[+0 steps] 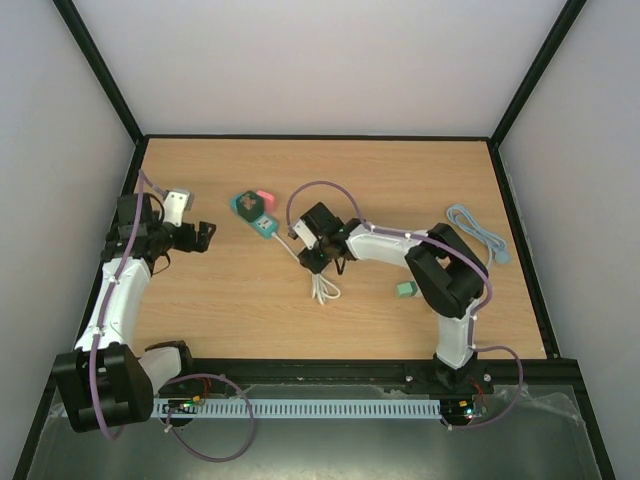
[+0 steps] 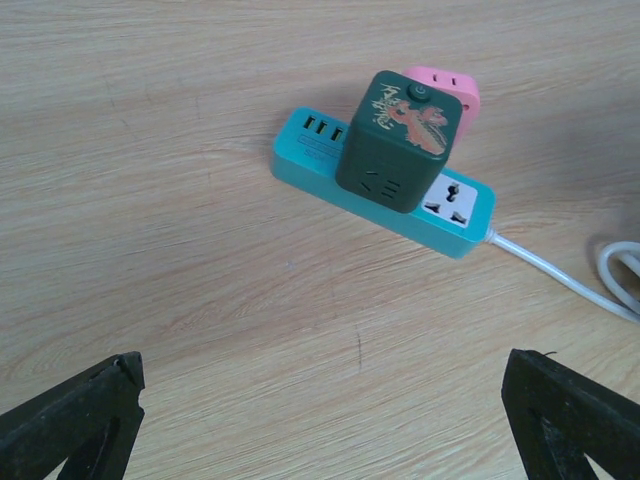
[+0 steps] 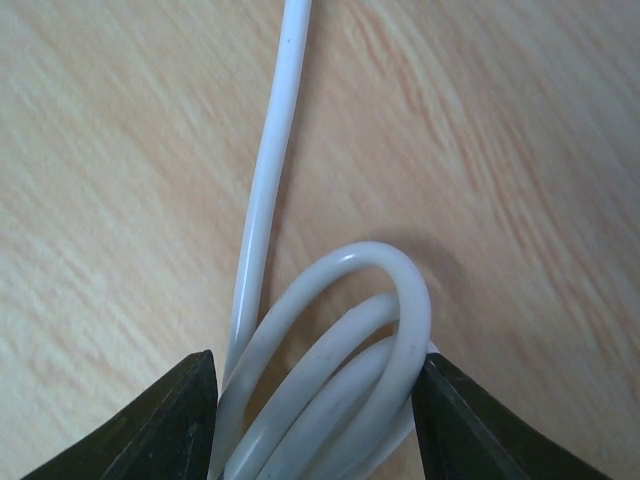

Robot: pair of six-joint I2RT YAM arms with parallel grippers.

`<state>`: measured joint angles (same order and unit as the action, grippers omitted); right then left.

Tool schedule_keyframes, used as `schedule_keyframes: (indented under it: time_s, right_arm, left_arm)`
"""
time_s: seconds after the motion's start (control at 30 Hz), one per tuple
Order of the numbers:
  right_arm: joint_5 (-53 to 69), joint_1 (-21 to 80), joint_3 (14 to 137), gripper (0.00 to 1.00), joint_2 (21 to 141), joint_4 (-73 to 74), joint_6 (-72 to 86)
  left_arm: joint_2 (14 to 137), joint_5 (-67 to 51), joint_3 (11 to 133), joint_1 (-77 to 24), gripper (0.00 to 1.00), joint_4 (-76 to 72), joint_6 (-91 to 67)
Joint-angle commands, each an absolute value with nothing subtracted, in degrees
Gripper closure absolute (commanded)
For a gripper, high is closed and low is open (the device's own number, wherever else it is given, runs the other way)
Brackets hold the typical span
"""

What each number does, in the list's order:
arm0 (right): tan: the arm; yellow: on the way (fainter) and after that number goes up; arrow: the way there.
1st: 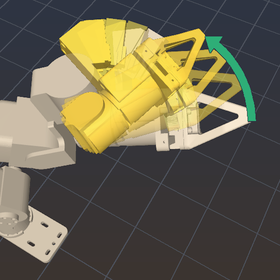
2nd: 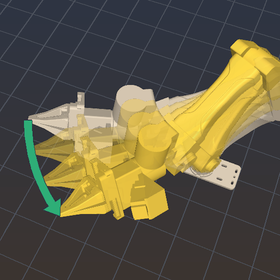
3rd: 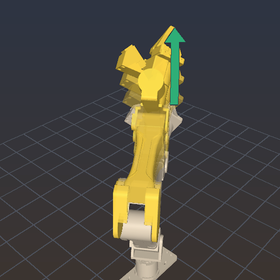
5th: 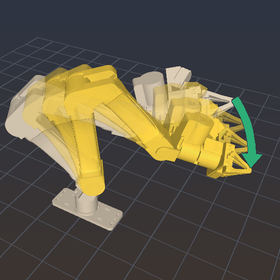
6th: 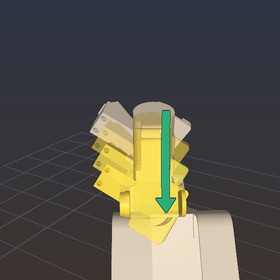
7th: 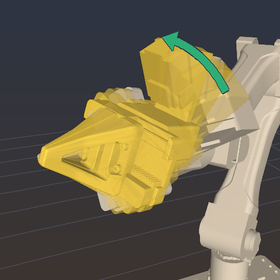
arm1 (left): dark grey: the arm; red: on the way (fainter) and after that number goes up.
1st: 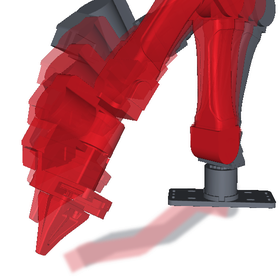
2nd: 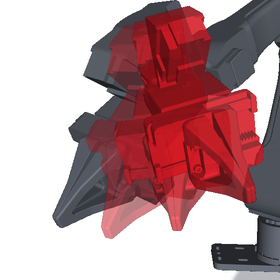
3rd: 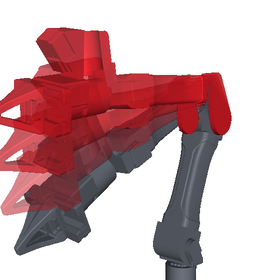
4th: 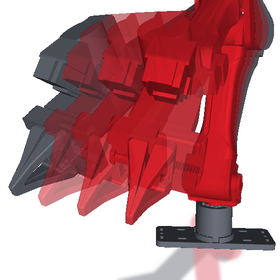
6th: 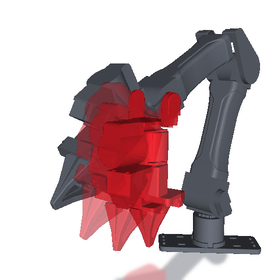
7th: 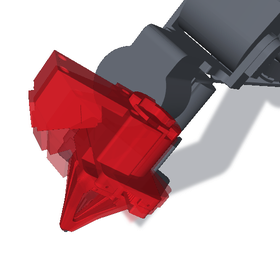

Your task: Pull the plug off the socket

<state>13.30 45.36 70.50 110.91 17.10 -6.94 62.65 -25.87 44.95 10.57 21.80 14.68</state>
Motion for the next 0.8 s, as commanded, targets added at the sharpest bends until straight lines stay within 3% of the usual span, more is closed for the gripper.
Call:
schedule_keyframes:
  time_s: [0.0, 0.27, 0.4, 0.53, 0.77]
  right_arm:
    - [15.06, 45.6, 64.15, 0.48, 106.82, 18.4, -5.73]
    - [24.04, 45.55, 57.56, 0.46, 102.02, 16.77, -4.54]
    - [28.65, 45.58, 56.61, 0.41, 100.46, 17.14, -4.16]
    - [31.5, 45.54, 57.8, 0.28, 98.66, 19.98, -6.13]
    - [28.7, 41.54, 62.22, 0.22, 95.58, 24.14, -10.45]
  left_arm:
    - [61.7, -28.12, 45.54, 9.98, 0.0, 24.09, 18.74]
    - [61.98, -24.89, 47.49, 3.38, 0.0, 26.39, 22.84]
    - [63.49, -24.76, 49.35, 1.58, 0.0, 26.9, 22.33]
    - [64.24, -25.57, 49.68, 0.94, 0.0, 26.98, 21.58]
    - [63.94, -25.81, 49.62, 0.4, 0.0, 27.66, 21.83]
